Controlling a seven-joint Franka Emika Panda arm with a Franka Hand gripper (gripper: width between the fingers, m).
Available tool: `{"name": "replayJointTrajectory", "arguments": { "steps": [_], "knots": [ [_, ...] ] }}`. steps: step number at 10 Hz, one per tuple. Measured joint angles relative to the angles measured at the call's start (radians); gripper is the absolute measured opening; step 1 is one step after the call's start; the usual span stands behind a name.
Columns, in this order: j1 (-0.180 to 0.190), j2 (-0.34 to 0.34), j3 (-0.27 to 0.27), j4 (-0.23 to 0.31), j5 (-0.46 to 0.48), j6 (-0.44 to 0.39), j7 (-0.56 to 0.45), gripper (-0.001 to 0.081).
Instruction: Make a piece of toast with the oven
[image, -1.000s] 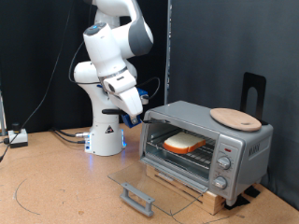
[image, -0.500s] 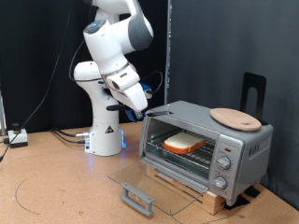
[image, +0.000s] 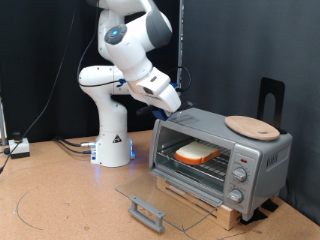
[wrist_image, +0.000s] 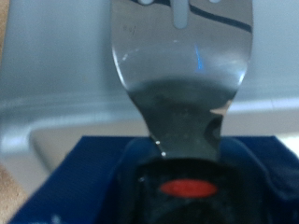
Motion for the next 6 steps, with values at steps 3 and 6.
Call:
{"name": "replayJointTrajectory", "arguments": {
  "steps": [3,6],
  "knots": [
    [0.057,-0.046,0.1,-0.045,0.119,0.069,0.044,0.0394],
    [0.113,-0.074,0.204,-0.059,0.223,0.118,0.133,0.0394]
  ]
}}
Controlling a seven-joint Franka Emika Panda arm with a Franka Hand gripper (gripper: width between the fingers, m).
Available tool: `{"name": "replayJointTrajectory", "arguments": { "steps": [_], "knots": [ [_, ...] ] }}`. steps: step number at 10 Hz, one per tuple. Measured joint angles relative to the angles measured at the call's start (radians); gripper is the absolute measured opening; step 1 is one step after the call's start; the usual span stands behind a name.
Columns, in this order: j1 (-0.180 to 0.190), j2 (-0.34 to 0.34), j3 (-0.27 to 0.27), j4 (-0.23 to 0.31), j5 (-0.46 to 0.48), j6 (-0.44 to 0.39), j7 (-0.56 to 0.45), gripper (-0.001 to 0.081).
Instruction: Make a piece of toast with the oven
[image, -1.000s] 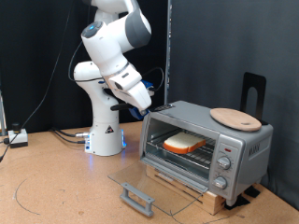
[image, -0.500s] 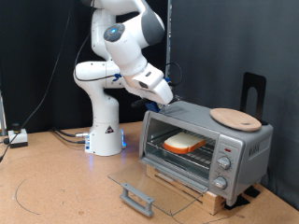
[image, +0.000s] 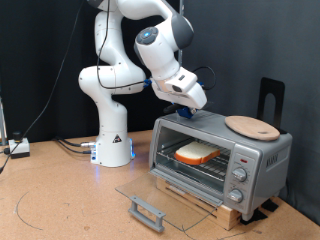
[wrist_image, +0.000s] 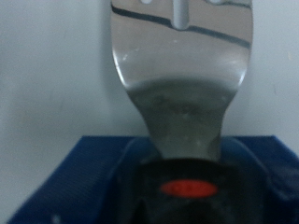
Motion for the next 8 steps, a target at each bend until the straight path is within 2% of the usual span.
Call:
{"name": "replayJointTrajectory", "arguments": {
  "steps": [3,5,8],
  "knots": [
    [0.015,-0.001,0.112,-0.003,0.038,0.057,0.1,0.0394],
    [0.017,-0.002,0.143,-0.002,0.082,0.077,0.104,0.0394],
    [0.017,-0.002,0.161,-0.004,0.105,0.078,0.104,0.0418]
  ]
}}
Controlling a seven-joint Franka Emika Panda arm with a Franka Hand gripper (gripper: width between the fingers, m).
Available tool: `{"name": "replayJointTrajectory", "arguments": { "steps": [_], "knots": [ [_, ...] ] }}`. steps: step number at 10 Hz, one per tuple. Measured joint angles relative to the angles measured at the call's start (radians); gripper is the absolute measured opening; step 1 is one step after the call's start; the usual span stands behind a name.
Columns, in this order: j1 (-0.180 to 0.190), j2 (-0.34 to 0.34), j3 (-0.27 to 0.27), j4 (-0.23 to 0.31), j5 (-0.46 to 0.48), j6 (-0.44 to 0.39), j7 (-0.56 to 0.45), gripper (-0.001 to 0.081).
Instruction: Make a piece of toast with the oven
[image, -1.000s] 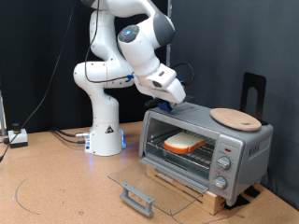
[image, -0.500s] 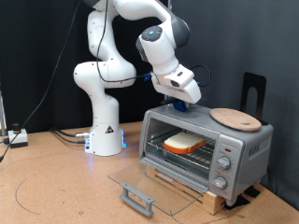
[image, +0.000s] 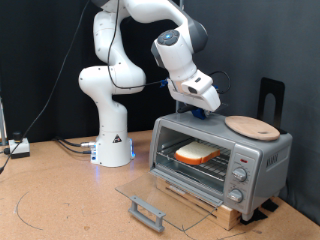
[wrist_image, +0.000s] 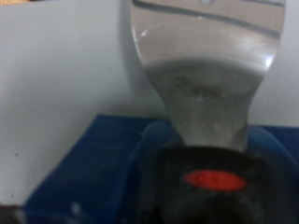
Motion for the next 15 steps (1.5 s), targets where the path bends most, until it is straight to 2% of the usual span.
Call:
{"name": "replayJointTrajectory", "arguments": {
  "steps": [1,2,5,8,9,10,12,13,15],
  "knots": [
    [0.0,0.0,0.0,0.0,0.006,-0.001,-0.002,0.062],
    [0.0,-0.002,-0.004,0.0,0.013,-0.007,-0.008,0.0766],
    [0.0,-0.029,-0.052,0.002,0.044,-0.046,-0.056,0.0801],
    [-0.002,-0.097,-0.153,0.008,0.048,-0.118,-0.087,0.0807],
    [-0.009,-0.124,-0.173,0.012,0.016,-0.123,-0.083,0.0807],
    [-0.016,-0.16,-0.169,0.01,-0.009,-0.123,-0.077,0.0807],
    [-0.02,-0.151,-0.172,0.008,-0.002,-0.119,-0.079,0.0807],
    [-0.037,-0.144,-0.176,0.006,-0.002,-0.091,-0.081,0.0807],
    [-0.096,-0.122,-0.195,0.006,-0.026,-0.054,-0.084,0.0807]
  ]
}}
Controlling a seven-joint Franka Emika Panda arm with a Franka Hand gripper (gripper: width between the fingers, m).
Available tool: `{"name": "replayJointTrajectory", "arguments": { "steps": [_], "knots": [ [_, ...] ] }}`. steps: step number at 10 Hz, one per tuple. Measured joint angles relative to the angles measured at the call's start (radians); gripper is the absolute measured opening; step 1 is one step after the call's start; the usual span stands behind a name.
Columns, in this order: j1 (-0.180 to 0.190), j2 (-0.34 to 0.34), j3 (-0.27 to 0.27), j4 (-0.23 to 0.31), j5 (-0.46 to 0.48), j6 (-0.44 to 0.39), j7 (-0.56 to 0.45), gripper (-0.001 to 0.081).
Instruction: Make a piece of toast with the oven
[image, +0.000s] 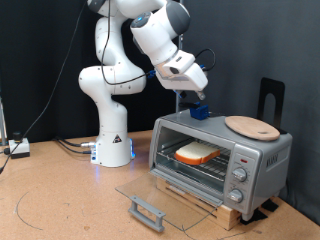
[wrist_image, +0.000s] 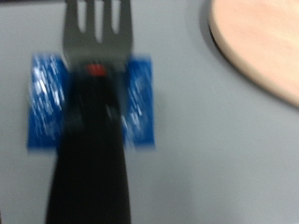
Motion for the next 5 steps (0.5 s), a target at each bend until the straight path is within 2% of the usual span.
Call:
{"name": "replayJointTrajectory", "arguments": {
  "steps": [3,5],
  "knots": [
    [-0.089,0.032,-0.053,0.006,-0.107,-0.012,-0.001,0.0807],
    [-0.135,0.062,-0.097,0.012,-0.163,-0.016,-0.026,0.0807]
  ]
}}
